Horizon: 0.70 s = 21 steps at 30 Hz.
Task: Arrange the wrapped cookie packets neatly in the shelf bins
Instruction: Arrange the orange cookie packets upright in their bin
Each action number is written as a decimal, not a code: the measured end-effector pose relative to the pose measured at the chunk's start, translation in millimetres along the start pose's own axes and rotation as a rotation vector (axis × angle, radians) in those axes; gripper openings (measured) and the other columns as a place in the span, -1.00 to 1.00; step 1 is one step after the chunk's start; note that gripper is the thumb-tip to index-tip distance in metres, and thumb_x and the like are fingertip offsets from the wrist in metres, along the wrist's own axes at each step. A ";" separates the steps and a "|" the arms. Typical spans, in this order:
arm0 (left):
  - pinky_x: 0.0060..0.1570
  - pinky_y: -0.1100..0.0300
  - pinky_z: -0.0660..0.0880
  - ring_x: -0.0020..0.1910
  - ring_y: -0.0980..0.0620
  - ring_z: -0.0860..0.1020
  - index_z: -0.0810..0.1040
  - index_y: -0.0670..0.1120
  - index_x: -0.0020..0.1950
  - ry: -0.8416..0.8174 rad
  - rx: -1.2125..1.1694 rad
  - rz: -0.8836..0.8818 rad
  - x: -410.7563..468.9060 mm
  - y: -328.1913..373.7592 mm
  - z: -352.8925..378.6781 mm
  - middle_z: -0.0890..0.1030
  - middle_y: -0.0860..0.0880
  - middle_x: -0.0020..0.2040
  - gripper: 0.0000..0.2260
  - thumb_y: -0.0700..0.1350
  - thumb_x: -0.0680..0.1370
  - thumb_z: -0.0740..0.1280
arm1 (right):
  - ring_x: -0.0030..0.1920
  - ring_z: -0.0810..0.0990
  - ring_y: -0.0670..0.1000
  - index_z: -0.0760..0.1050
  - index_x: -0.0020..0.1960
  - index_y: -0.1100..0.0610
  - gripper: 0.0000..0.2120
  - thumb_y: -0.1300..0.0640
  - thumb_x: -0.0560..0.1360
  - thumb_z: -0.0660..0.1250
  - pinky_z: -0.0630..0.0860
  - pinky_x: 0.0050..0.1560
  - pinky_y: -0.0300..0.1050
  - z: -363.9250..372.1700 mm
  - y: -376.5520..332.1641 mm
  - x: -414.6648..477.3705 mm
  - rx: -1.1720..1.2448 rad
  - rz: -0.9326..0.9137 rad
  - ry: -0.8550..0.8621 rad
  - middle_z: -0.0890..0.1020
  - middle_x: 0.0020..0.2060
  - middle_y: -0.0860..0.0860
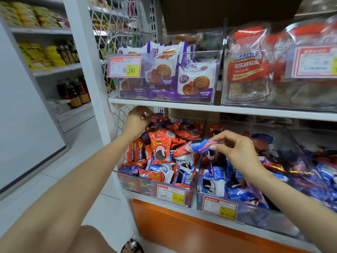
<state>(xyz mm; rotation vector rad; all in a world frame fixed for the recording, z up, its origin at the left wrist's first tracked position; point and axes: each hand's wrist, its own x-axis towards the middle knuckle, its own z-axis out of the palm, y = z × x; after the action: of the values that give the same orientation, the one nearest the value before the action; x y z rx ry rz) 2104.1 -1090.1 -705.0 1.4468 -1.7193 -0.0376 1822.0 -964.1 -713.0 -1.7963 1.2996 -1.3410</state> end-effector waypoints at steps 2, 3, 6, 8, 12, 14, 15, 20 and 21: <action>-0.14 0.19 0.38 -0.04 -0.09 0.54 0.65 -0.15 -0.04 -0.035 -0.111 0.036 -17.1 14.5 -12.2 0.61 -0.09 -0.04 -0.89 -0.27 0.47 0.38 | -0.30 0.53 -0.15 0.58 -0.21 -0.01 -0.80 0.30 0.41 0.43 0.45 -0.25 -0.41 -0.3 0.2 -1.5 -0.002 0.000 0.010 0.65 -0.27 -0.01; -0.12 0.17 0.39 -0.04 -0.05 0.54 0.65 -0.12 -0.04 -0.055 -0.150 0.059 -27.2 22.3 -17.8 0.62 -0.05 -0.07 -0.89 -0.25 0.47 0.39 | -0.30 0.53 -0.15 0.58 -0.21 -0.01 -0.80 0.30 0.41 0.43 0.45 -0.25 -0.41 -0.5 0.3 -2.3 -0.004 0.000 0.013 0.65 -0.27 -0.01; -0.03 0.10 0.40 -0.04 -0.01 0.50 0.64 -0.04 -0.08 -0.073 -0.201 0.157 -57.3 48.7 -30.3 0.62 -0.02 -0.11 -0.93 -0.18 0.48 0.40 | -0.27 0.55 -0.10 0.58 -0.21 -0.02 -0.80 0.28 0.41 0.44 0.49 -0.20 -0.30 -4.1 -0.1 -5.8 0.000 -0.001 0.019 0.66 -0.26 0.00; -0.03 0.13 0.39 -0.04 0.01 0.49 0.63 -0.01 -0.10 -0.096 -0.274 0.215 -73.6 69.1 -35.0 0.61 0.00 -0.11 -0.93 -0.18 0.47 0.40 | -0.26 0.56 -0.09 0.58 -0.21 -0.03 -0.79 0.28 0.40 0.45 0.51 -0.17 -0.24 -10.0 -0.8 -8.0 0.002 -0.002 0.025 0.66 -0.28 -0.01; -0.04 0.20 0.43 -0.05 0.10 0.50 0.63 0.08 -0.13 -0.172 -0.394 0.289 -95.0 104.4 -30.4 0.60 0.10 -0.12 -0.89 -0.15 0.46 0.40 | -0.27 0.54 -0.10 0.59 -0.23 -0.03 -0.79 0.29 0.38 0.46 0.51 -0.21 -0.23 -29.9 0.1 -12.5 0.009 0.015 0.048 0.63 -0.33 -0.02; -0.05 0.18 0.44 -0.06 0.08 0.52 0.63 0.03 -0.13 -0.199 -0.450 0.273 -99.5 117.5 -21.3 0.60 0.05 -0.12 -0.88 -0.20 0.47 0.39 | -0.34 0.50 -0.17 0.58 -0.26 -0.04 -0.75 0.31 0.37 0.46 0.43 -0.26 -0.35 -43.3 0.6 -14.3 -0.002 0.011 0.075 0.60 -0.38 -0.04; -0.06 0.15 0.45 -0.07 0.06 0.53 0.63 -0.02 -0.12 -0.198 -0.472 0.267 -100.8 123.5 -15.8 0.60 0.02 -0.11 -0.90 -0.22 0.48 0.38 | -0.37 0.48 -0.20 0.58 -0.26 -0.04 -0.74 0.32 0.37 0.46 0.40 -0.29 -0.39 -50.8 1.1 -14.9 -0.003 0.013 0.091 0.59 -0.40 -0.06; -0.11 0.19 0.47 -0.12 0.06 0.55 0.64 -0.13 -0.09 -0.165 -0.488 0.288 -107.4 151.1 17.0 0.59 -0.01 -0.12 -0.94 -0.24 0.49 0.38 | -0.40 0.44 -0.17 0.58 -0.23 0.04 -0.80 0.34 0.38 0.44 0.37 -0.36 -0.44 -79.0 4.5 -19.9 -0.053 0.030 0.195 0.56 -0.38 0.07; -0.13 0.20 0.47 -0.13 0.07 0.55 0.64 -0.13 -0.09 -0.152 -0.475 0.301 -107.4 153.7 23.6 0.59 -0.01 -0.13 -0.95 -0.23 0.48 0.39 | -0.41 0.44 -0.18 0.59 -0.22 0.07 -0.83 0.33 0.38 0.45 0.37 -0.37 -0.45 -82.6 5.2 -20.5 -0.063 0.036 0.202 0.56 -0.38 0.07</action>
<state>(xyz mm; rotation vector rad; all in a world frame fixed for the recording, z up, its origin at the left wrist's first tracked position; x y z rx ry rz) 1963.5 -964.1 -701.5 0.8494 -1.8756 -0.3752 1742.7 -937.6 -696.2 -1.7050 1.4879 -1.5079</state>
